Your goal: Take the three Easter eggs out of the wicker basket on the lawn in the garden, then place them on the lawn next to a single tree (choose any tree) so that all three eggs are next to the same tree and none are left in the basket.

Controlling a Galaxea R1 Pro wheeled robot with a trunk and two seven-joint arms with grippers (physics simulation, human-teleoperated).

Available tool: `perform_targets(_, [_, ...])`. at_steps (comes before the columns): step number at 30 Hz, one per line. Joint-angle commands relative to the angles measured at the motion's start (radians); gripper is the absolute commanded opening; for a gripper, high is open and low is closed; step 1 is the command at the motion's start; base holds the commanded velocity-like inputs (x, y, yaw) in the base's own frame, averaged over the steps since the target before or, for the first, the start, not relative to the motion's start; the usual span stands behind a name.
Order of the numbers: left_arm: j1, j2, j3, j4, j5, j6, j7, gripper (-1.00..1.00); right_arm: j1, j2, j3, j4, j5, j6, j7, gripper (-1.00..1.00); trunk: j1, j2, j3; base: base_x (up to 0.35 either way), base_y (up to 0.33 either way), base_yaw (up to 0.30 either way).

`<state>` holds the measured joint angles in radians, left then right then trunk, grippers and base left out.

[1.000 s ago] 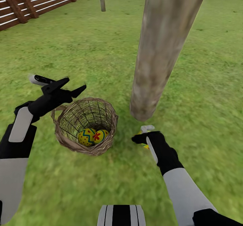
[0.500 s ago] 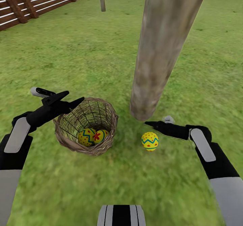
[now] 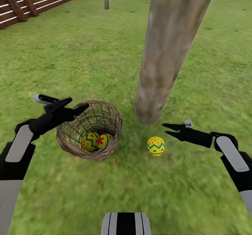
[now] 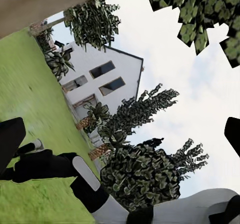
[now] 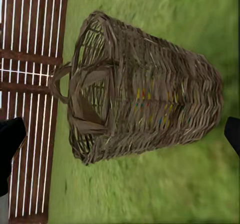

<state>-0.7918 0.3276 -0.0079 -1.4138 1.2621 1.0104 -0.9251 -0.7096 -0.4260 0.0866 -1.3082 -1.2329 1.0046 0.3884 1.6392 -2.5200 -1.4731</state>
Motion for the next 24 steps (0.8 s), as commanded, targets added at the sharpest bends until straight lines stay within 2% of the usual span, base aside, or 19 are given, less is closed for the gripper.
perform_targets(1, [0.005, 0.001, -0.007, -0.001, 0.001, 0.003, 0.001, 1.0, 0.0, -0.006, -0.005, 0.006, 0.003, 0.001, 0.015, 1.0, 0.0, 0.0, -0.001, 0.0, 0.0, 0.0])
perform_targets(5, [0.028, 0.002, -0.027, -0.002, 0.002, 0.002, 0.004, 1.0, 0.001, -0.029, -0.027, 0.017, -0.009, 0.001, 0.038, 1.0, 0.0, 0.0, -0.001, 0.0, 0.0, 0.0])
perform_targets(11, [0.04, 0.007, -0.027, 0.0, 0.006, 0.004, -0.003, 1.0, 0.001, -0.027, -0.031, 0.014, -0.011, 0.002, 0.058, 1.0, 0.0, 0.0, -0.001, 0.0, 0.0, 0.0])
perform_targets(21, [0.04, 0.008, -0.027, -0.002, 0.003, 0.004, -0.005, 1.0, 0.002, -0.025, -0.031, 0.01, -0.011, 0.003, 0.059, 1.0, -0.005, 0.002, 0.038, 0.0, 0.0, 0.0])
perform_targets(24, [0.04, 0.022, -0.029, -0.001, 0.001, 0.005, -0.005, 1.0, 0.002, -0.024, -0.031, 0.009, -0.012, 0.003, 0.058, 1.0, -0.006, 0.003, 0.05, 0.0, 0.0, 0.0])
